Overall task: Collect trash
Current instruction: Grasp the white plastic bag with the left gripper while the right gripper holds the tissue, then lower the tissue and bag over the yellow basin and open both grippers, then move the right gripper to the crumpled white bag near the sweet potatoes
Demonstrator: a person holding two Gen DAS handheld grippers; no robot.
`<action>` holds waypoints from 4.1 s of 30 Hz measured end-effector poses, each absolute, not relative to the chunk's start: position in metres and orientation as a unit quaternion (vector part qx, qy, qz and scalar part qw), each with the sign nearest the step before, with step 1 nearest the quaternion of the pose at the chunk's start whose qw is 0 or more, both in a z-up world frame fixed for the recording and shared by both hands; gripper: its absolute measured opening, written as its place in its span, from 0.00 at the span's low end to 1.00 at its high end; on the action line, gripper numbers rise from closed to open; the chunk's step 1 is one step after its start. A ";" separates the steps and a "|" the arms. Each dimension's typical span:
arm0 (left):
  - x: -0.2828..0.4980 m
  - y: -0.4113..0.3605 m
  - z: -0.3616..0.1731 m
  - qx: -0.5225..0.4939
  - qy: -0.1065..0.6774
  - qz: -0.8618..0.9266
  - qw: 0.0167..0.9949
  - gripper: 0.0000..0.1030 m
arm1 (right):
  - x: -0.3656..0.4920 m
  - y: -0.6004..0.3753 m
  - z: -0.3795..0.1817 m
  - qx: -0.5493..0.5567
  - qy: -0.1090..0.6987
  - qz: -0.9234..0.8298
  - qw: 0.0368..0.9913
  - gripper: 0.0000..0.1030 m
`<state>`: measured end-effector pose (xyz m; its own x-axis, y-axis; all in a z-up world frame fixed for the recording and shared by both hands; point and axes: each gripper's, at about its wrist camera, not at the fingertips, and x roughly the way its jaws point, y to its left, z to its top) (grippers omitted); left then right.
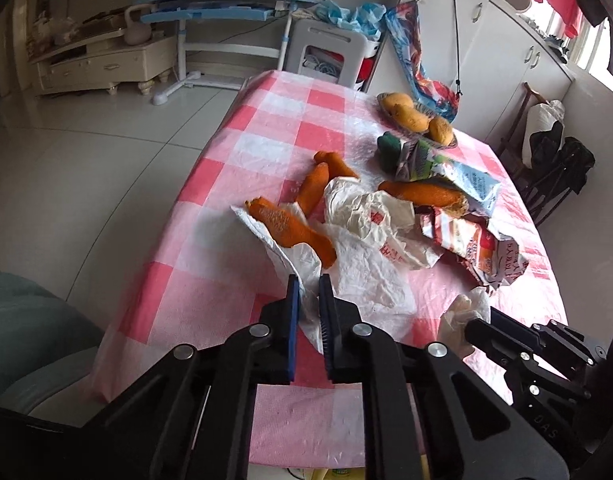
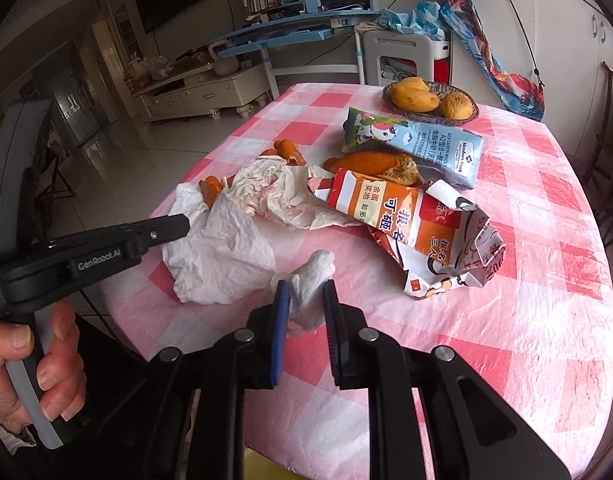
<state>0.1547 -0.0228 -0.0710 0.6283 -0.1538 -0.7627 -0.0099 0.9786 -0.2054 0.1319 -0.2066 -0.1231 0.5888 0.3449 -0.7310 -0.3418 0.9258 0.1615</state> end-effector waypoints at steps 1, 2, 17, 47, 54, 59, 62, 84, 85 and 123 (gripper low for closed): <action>0.151 -0.023 -0.066 -0.096 0.419 -0.044 0.902 0.09 | 0.133 -0.208 -0.122 0.003 0.410 0.191 0.892 0.18; 0.148 -0.022 -0.062 -0.098 0.409 -0.048 0.906 0.09 | 0.132 -0.209 -0.122 0.005 0.410 0.190 0.892 0.17; 0.102 -0.011 -0.024 -0.155 0.333 -0.115 0.923 0.08 | 0.113 -0.227 -0.117 0.041 0.400 0.189 0.896 0.17; -0.005 -0.095 -0.056 -0.047 0.426 -0.277 0.860 0.09 | 0.001 -0.283 -0.137 0.082 0.456 0.114 0.879 0.56; -0.032 -0.129 -0.081 0.036 0.469 -0.316 0.824 0.24 | -0.002 -0.306 -0.114 0.113 0.386 0.053 0.914 0.69; -0.042 -0.128 -0.073 0.048 0.451 -0.312 0.835 0.45 | -0.005 -0.315 -0.104 0.126 0.348 0.036 0.928 0.74; -0.042 -0.120 -0.068 0.039 0.442 -0.292 0.847 0.50 | -0.007 -0.314 -0.105 0.117 0.348 0.030 0.930 0.76; -0.011 -0.043 -0.052 -0.038 0.364 -0.035 0.930 0.82 | -0.015 -0.246 -0.098 -0.065 0.306 0.025 0.949 0.88; -0.011 -0.043 -0.053 -0.038 0.365 -0.033 0.930 0.82 | -0.015 -0.244 -0.098 -0.068 0.305 0.026 0.949 0.88; 0.081 -0.024 -0.050 -0.044 0.406 0.019 0.913 0.83 | 0.020 -0.211 -0.117 -0.069 0.342 0.074 0.934 0.91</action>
<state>0.0807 -0.0235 -0.0497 0.6700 -0.0014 -0.7423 -0.0699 0.9954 -0.0649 0.0199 -0.2115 -0.1167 0.7550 0.0914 -0.6493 -0.1854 0.9796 -0.0778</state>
